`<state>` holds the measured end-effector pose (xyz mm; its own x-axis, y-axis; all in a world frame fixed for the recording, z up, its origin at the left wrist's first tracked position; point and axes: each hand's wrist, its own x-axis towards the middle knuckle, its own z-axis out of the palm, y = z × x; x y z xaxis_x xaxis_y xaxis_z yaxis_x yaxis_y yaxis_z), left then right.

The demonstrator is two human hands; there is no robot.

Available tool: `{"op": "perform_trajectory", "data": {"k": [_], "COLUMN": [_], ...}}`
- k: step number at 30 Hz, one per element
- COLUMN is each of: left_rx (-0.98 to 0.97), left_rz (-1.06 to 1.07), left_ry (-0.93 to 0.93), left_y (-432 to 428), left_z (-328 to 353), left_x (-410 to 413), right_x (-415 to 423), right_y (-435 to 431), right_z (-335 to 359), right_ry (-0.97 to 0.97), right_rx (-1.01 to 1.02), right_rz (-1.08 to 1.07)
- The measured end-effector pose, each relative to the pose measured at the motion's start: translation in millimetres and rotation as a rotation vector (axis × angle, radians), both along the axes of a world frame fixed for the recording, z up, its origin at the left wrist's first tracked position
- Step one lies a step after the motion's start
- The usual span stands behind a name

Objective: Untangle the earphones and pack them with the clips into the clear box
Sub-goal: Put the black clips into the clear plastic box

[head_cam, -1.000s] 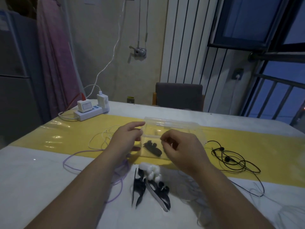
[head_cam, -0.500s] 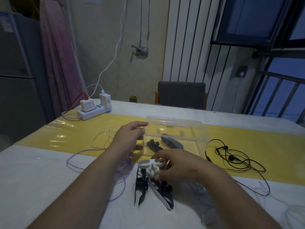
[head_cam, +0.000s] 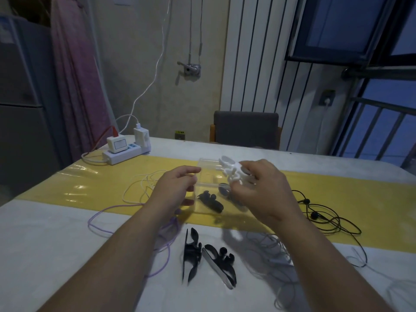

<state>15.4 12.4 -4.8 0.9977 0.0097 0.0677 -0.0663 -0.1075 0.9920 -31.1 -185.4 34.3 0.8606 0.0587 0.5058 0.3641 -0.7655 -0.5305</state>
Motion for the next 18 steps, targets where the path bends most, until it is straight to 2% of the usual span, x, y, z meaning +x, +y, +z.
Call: {"op": "perform_trajectory", "data": {"k": [5,10,14,15,18], "left_rx": [-0.007,-0.017,-0.017,-0.015,-0.004], "left_rz": [-0.006,-0.008,-0.007,-0.005,0.001], "left_ry": [0.005,-0.006,-0.005,-0.004,-0.01], "left_y": [-1.5,-0.5,0.2,0.0,-1.0], "left_z": [0.1,-0.3,0.1,0.3,0.2], "left_x": [-1.9,-2.0,-1.7,-1.8,-2.5], "right_x": [14.0,15.3,4.1,-0.1,-7.9], "right_y": [3.5,13.1,5.4,5.0,8.8], "right_z": [-1.2,-4.5,-12.4,-12.3,-10.2], "right_ry": [-0.04,0.096,-0.143,-0.15,0.005], "right_rx": [0.114,-0.046,-0.036,-0.025,-0.099], "right_rz": [-0.125,-0.126,-0.084,-0.052,0.057]}}
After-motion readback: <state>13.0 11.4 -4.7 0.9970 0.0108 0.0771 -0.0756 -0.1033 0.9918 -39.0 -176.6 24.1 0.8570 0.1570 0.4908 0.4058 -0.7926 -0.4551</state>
